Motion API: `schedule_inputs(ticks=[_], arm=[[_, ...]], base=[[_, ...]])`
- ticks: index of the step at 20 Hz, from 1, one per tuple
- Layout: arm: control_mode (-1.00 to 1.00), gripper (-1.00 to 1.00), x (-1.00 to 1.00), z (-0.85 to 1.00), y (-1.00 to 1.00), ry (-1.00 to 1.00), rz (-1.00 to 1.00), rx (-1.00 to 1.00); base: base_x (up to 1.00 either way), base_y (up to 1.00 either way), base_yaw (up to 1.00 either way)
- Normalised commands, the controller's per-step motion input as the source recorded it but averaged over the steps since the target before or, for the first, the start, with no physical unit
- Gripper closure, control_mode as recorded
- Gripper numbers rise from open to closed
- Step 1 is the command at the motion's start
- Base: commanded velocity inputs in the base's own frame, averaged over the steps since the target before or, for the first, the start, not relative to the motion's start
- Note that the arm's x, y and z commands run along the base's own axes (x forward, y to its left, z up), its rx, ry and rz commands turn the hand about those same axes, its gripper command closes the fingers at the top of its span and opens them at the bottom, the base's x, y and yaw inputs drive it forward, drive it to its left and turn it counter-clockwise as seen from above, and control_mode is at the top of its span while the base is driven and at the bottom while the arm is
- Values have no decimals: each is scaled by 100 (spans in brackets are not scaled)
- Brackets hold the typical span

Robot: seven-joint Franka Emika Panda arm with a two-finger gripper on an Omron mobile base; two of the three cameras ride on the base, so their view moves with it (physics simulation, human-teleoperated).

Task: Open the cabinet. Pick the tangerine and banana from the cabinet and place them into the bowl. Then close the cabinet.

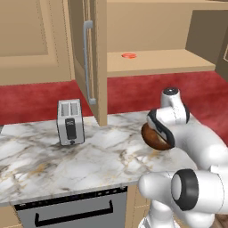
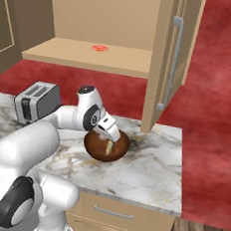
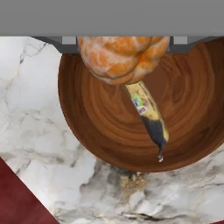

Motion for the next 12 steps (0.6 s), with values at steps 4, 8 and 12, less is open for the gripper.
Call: schedule_inputs(ticks=[4, 8, 12], arm=[[-100, 100, 22, -49, 0, 1, 0, 0], [-100, 100, 20, -39, -4, 1, 0, 1], [-100, 100, 19, -23, -6, 4, 0, 3]], base=[[0, 0, 0], [0, 0, 0], [0, 0, 0]])
